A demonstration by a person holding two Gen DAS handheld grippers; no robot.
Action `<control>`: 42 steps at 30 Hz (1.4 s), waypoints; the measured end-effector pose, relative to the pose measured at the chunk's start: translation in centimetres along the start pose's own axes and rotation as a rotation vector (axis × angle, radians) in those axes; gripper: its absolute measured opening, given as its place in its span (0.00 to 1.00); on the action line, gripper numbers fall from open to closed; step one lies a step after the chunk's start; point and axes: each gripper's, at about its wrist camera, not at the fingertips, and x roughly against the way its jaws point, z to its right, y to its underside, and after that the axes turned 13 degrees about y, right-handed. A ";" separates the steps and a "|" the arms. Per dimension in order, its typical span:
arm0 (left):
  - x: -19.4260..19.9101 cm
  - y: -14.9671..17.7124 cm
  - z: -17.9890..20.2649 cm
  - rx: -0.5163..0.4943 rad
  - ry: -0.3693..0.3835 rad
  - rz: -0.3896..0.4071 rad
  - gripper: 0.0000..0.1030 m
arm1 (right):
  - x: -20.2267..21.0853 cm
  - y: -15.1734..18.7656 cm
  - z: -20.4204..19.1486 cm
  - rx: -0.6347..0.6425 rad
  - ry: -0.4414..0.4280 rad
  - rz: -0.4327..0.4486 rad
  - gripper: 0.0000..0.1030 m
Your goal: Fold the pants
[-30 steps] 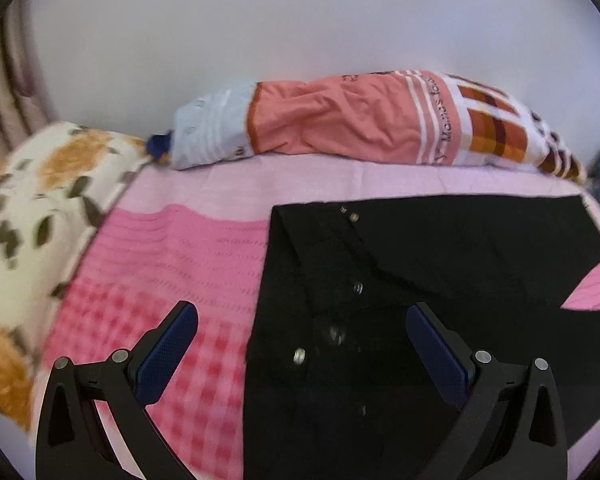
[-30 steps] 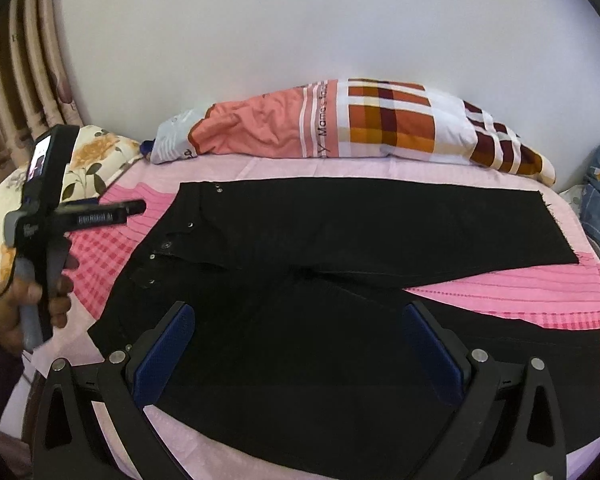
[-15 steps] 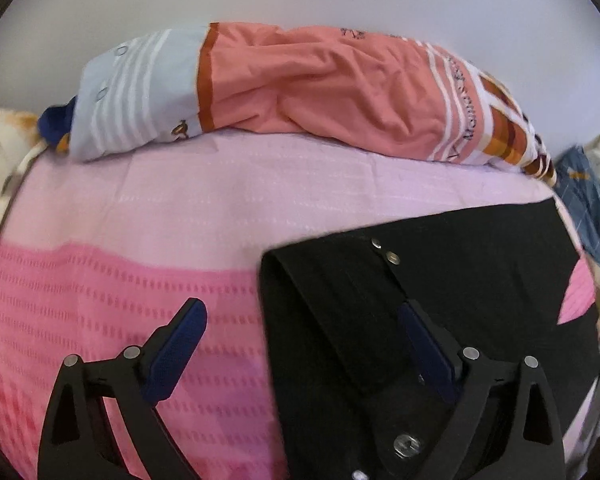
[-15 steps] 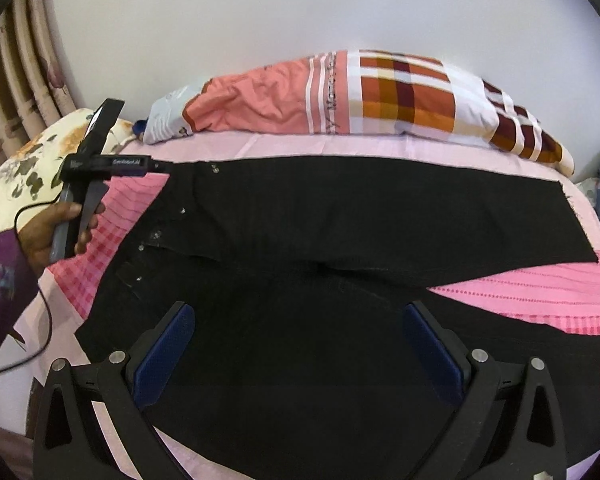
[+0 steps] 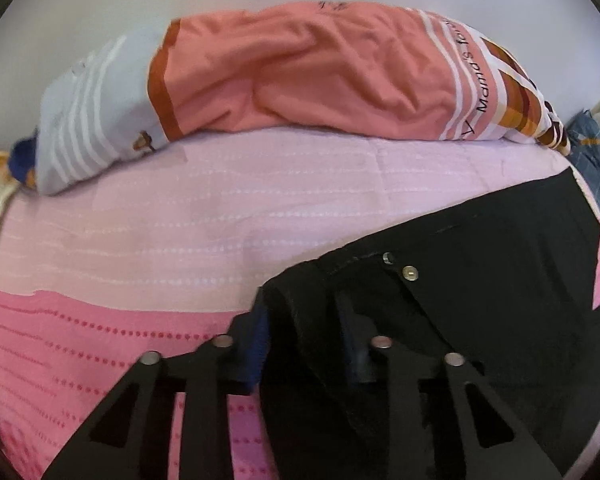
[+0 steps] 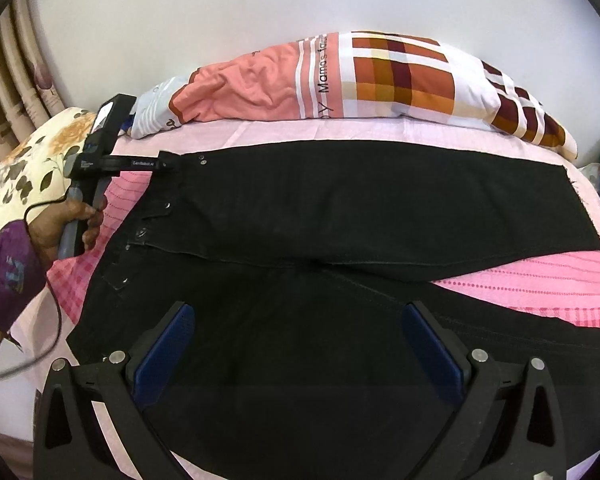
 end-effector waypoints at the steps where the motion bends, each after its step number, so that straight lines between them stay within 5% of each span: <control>1: 0.6 0.1 0.6 -0.012 -0.013 0.016 0.24 | -0.1 -0.1 0.0 -0.002 0.000 0.000 0.99; 2: 1.2 0.2 1.2 -0.020 -0.022 0.038 0.16 | -0.1 -0.2 0.1 -0.002 0.000 0.000 0.99; 7: 5.7 0.9 3.0 0.040 0.017 0.157 0.15 | -0.5 -0.7 1.5 -0.037 -0.037 -0.006 0.99; 12: 10.5 3.2 7.9 0.002 0.054 0.255 0.15 | -2.4 -4.2 5.8 -0.192 -0.192 -0.024 1.00; 17: 12.8 6.2 11.1 -0.002 0.092 0.283 0.15 | -8.5 -8.1 12.5 -0.514 -0.403 -0.153 1.00; 25: 14.0 11.1 13.9 0.094 0.145 0.264 0.15 | -17.7 -11.3 13.4 -0.638 -0.536 -0.339 0.87; 26: 14.1 11.4 14.0 0.102 0.143 0.262 0.15 | -18.4 -11.5 13.3 -0.645 -0.520 -0.348 0.81; 28: 14.1 12.1 14.1 0.133 0.157 0.256 0.15 | -19.4 -11.9 13.5 -0.653 -0.501 -0.353 0.53; 29: 14.1 12.3 14.1 0.147 0.158 0.252 0.15 | -19.6 -12.0 13.7 -0.647 -0.472 -0.348 0.17; 30: 14.1 12.5 14.1 0.162 0.157 0.249 0.15 | -19.7 -12.0 14.1 -0.647 -0.441 -0.342 0.09; 36: 14.7 13.5 13.5 0.212 0.140 0.230 0.15 | -14.7 -7.7 14.0 -0.611 -0.420 -0.242 0.08; 42: 16.1 16.7 12.2 0.277 0.112 0.173 0.16 | -8.4 1.4 13.4 -0.627 -0.456 -0.253 0.07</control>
